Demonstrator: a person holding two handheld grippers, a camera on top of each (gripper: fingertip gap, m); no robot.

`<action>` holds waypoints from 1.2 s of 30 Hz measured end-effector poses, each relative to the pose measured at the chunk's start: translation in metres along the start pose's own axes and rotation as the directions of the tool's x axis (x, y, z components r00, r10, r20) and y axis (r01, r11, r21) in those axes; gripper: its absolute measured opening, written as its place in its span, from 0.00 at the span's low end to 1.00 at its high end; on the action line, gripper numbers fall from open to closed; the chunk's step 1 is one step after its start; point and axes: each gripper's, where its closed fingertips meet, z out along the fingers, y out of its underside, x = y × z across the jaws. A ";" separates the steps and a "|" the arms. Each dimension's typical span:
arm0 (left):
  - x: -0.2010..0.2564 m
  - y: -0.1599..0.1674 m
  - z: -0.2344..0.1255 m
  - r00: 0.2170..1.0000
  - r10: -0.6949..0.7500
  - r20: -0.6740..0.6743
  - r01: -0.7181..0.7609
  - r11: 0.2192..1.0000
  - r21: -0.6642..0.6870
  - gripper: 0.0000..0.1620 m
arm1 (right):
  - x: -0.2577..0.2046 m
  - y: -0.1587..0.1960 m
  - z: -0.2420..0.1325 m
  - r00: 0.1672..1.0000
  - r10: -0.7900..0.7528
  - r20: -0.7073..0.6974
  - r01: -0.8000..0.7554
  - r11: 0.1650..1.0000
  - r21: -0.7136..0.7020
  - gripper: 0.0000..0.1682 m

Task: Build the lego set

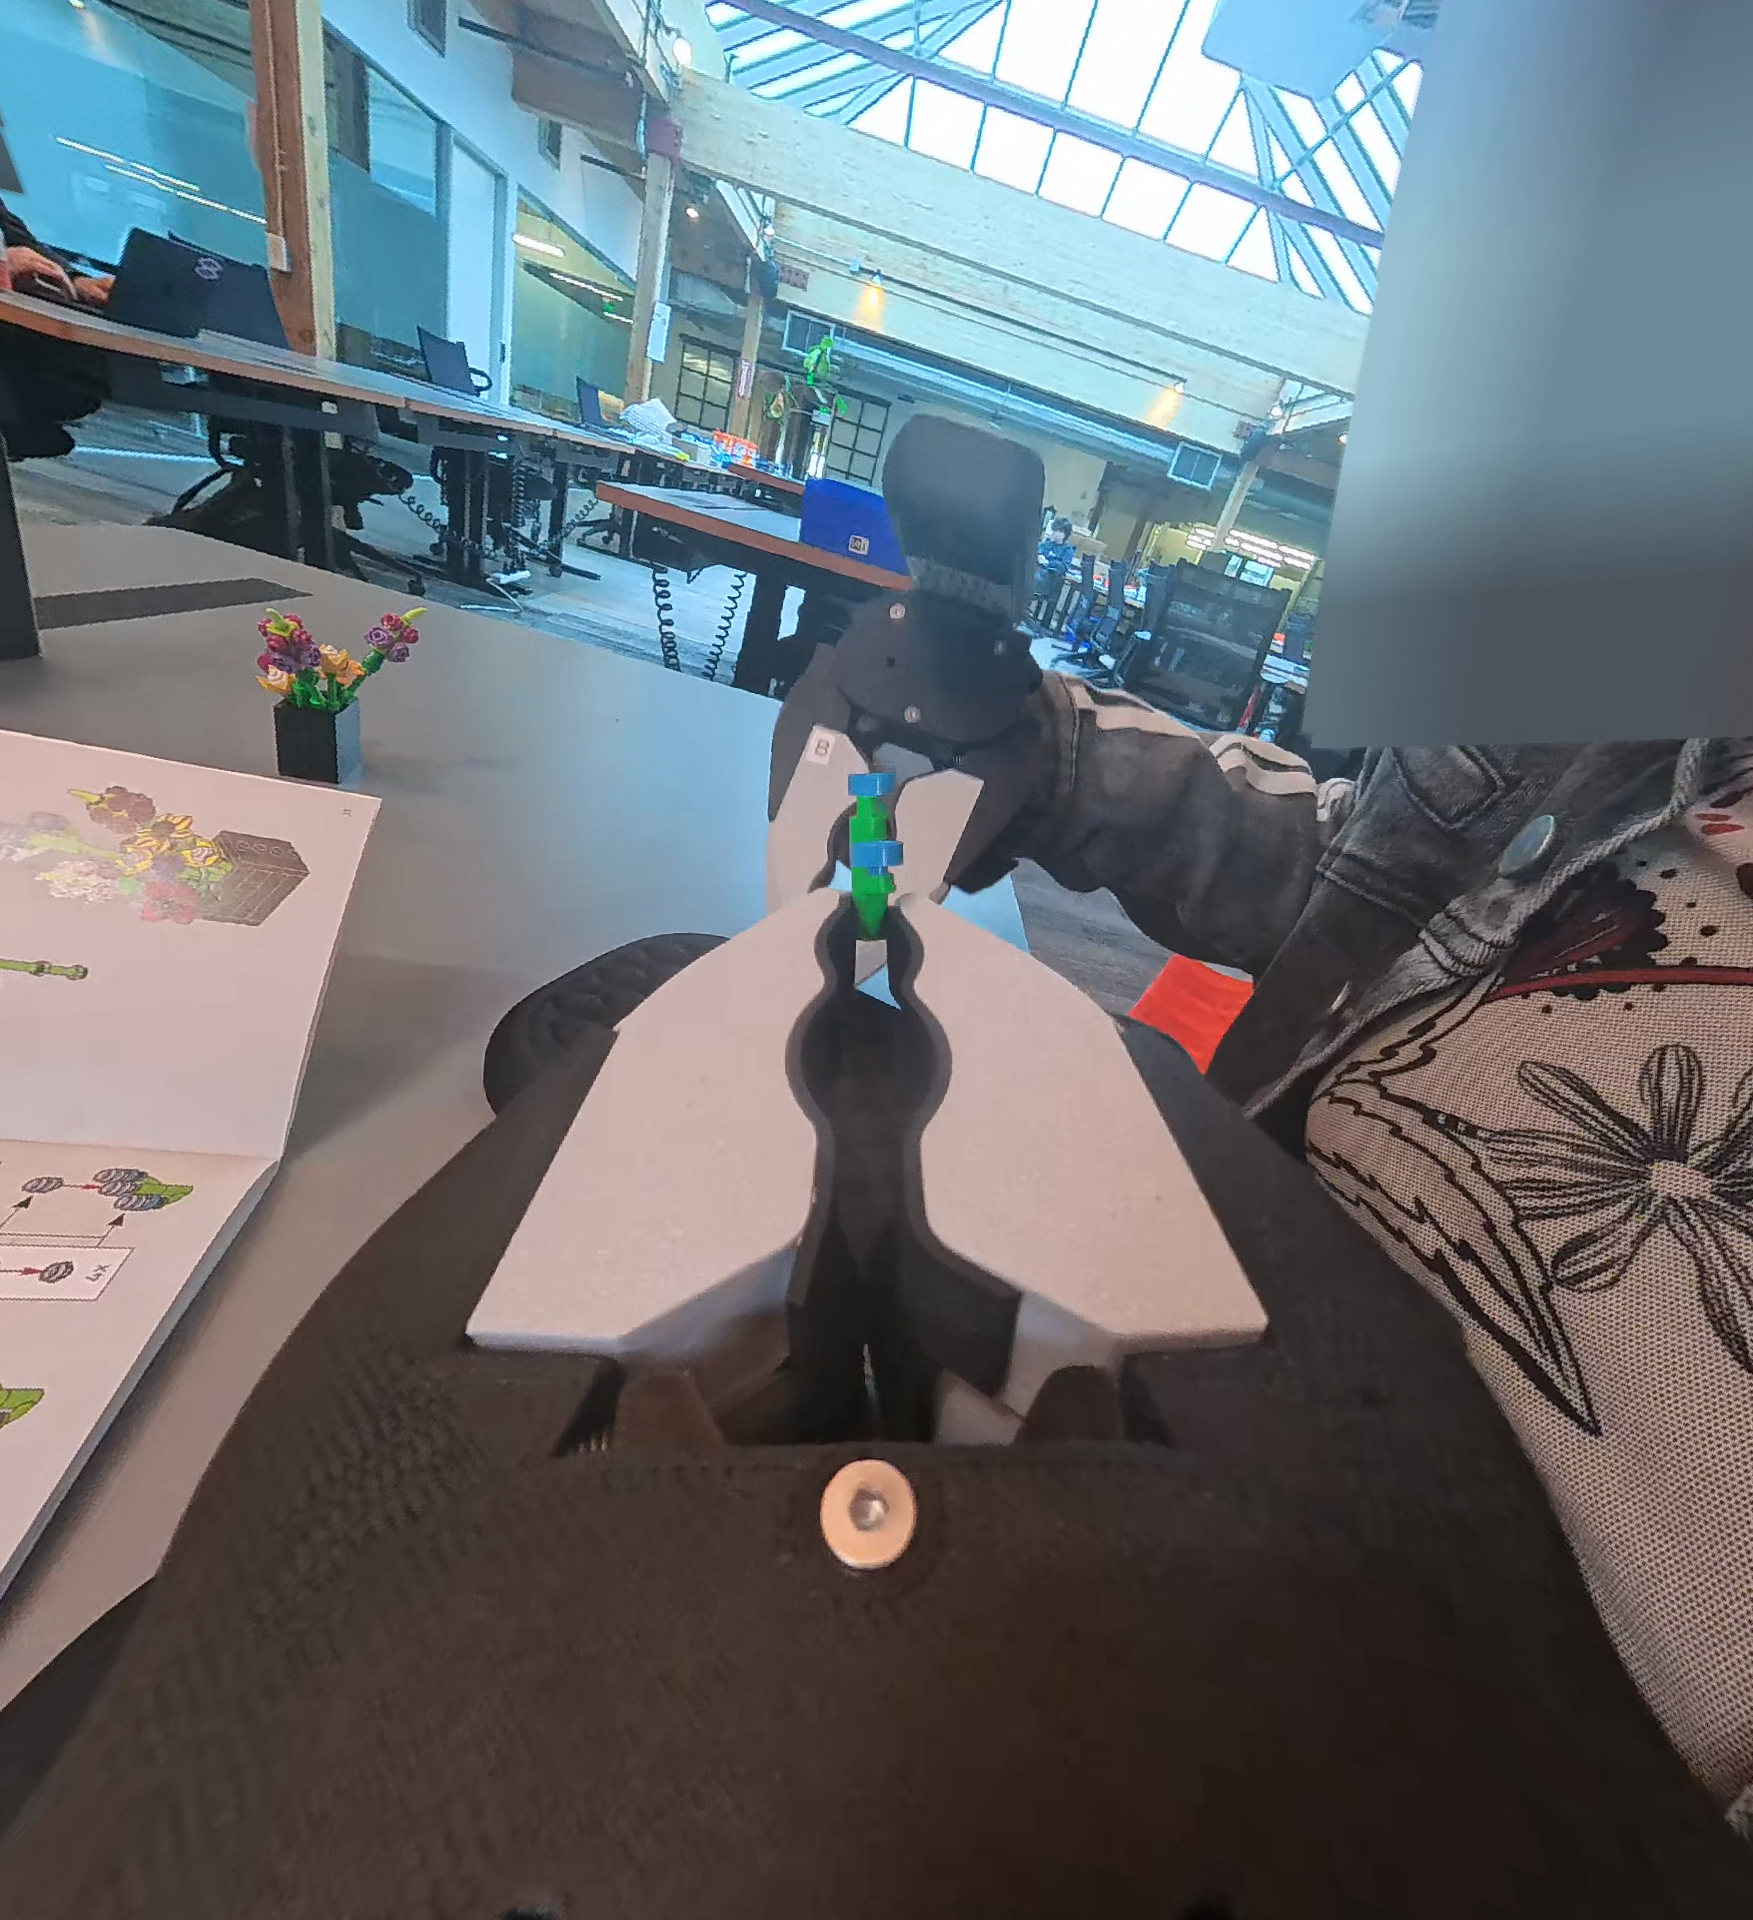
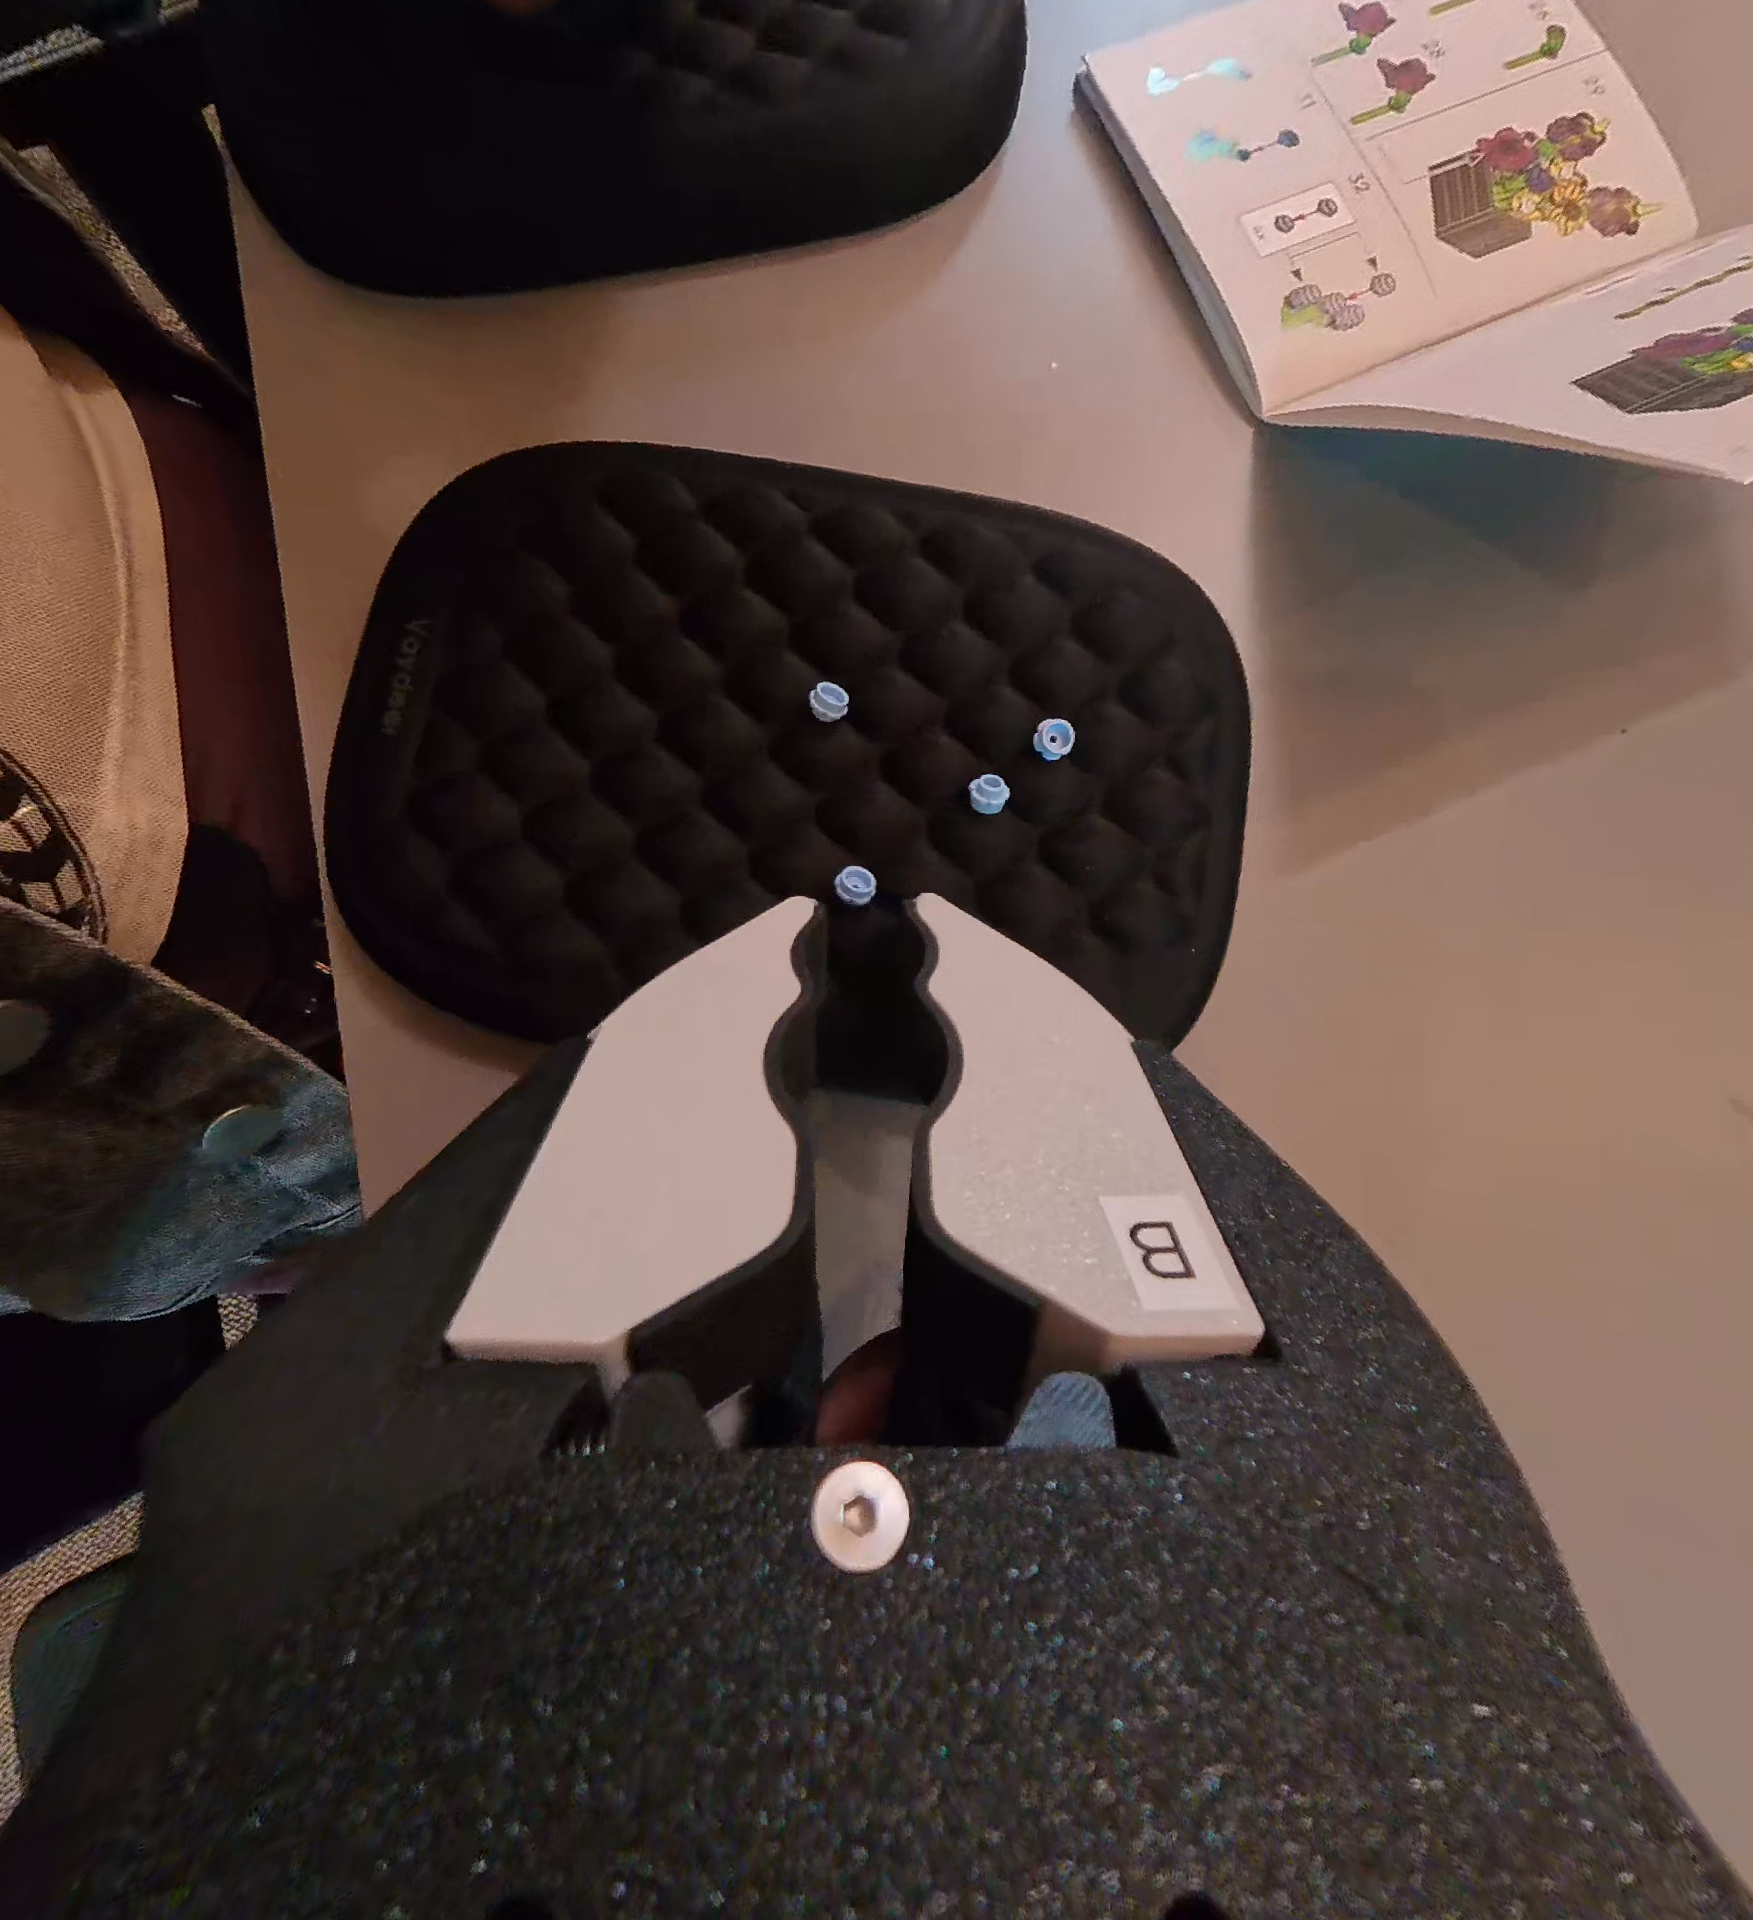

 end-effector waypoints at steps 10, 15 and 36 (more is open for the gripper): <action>0.000 0.003 0.004 0.997 0.065 0.048 -0.063 0.997 -0.040 0.04 | 0.008 -0.015 -0.021 0.997 0.061 0.042 -0.059 0.997 -0.046 0.10; 0.007 0.015 0.011 0.988 0.148 0.042 -0.141 0.980 -0.138 0.04 | 0.008 -0.011 -0.022 0.997 0.018 0.069 -0.006 0.987 -0.160 0.08; 0.010 0.015 0.009 0.990 0.143 0.012 -0.141 0.983 -0.116 0.04 | 0.000 -0.002 0.012 0.952 -0.072 0.297 0.198 0.885 -0.421 0.04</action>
